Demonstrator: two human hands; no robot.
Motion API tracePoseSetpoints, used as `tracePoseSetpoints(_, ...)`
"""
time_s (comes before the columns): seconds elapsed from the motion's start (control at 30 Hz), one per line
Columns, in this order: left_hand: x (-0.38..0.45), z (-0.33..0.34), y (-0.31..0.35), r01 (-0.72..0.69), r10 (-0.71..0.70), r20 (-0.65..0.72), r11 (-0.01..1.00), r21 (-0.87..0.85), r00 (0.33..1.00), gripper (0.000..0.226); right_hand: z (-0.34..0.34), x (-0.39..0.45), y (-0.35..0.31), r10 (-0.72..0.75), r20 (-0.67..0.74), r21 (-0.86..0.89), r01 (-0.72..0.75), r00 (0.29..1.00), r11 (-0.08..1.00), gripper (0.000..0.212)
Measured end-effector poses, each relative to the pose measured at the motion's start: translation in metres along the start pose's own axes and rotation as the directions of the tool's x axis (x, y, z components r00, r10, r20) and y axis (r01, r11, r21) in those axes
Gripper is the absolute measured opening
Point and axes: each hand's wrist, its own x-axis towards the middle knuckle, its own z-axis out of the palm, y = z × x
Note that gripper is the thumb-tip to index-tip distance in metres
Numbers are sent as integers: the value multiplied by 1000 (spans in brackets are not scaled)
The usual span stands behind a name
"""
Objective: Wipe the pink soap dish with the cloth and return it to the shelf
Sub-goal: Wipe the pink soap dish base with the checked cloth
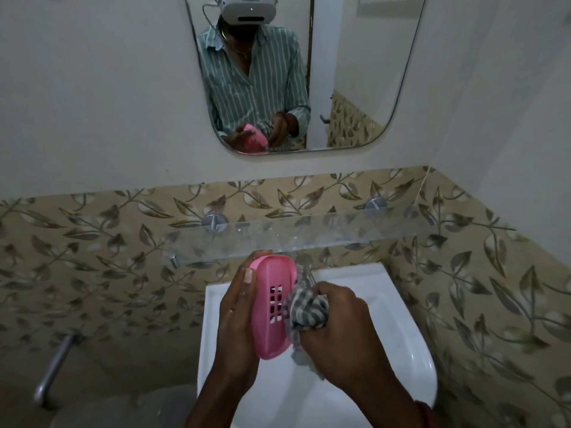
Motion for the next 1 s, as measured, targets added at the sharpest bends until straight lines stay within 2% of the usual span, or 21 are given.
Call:
tracePoseSetpoints(0.1, 0, 2, 1, 51, -50, 21, 997, -55, 999, 58, -2, -2, -4, -39, -13, 45, 40, 999, 998, 26)
tracePoseSetpoints(0.17, -6, 6, -4, 145, -143, 51, 988, -54, 988, 68, -6, 8, -5, -122, -95, 4, 123, 988, 992, 32)
tracePoseSetpoints(0.23, -11, 8, -8, 192, -190, 50, 980, -44, 981, 66, -9, 19, -5, -246, -143, -86, 235, 959, 968, 34)
tracePoseSetpoints(0.33, -9, 7, -7, 183, -183, 23, 983, 12, 983, 60, -7, 23, 3, -399, -99, -245, 367, 912, 898, 31)
tracePoseSetpoints(0.4, -8, 3, -5, 211, -213, 48, 977, 37, 976, 58, -8, 23, 12, -494, -49, -331, 452, 868, 828, 21)
tracePoseSetpoints(0.5, -8, 0, 0, 283, -284, 114, 959, 24, 952, 48, -13, 27, 18, -596, 23, -344, 566, 803, 749, 16)
tracePoseSetpoints(0.57, -7, 2, 0, 214, -220, 67, 974, 80, 973, 59, -11, 25, 16, -534, -16, -296, 506, 845, 810, 21)
tracePoseSetpoints(0.63, -7, 6, 1, 150, -153, 36, 985, 85, 987, 66, -11, 21, 13, -400, -87, -184, 380, 912, 906, 28)
tracePoseSetpoints(0.73, -5, 11, 6, 119, -120, 8, 992, 37, 993, 66, -7, 9, 11, -235, -56, -81, 230, 970, 970, 30)
tracePoseSetpoints(0.83, 2, 7, 11, 113, -112, 9, 993, -22, 994, 60, 4, -10, 10, -118, 80, -46, 122, 990, 991, 23)
tracePoseSetpoints(0.9, 7, 3, 13, 128, -127, 18, 991, -49, 992, 64, 9, -21, 10, -87, 159, -27, 92, 983, 995, 19)
tracePoseSetpoints(1.0, 8, 2, 12, 262, -257, 51, 941, -216, 965, 75, 12, -30, 5, -128, 176, 112, 110, 976, 988, 21)
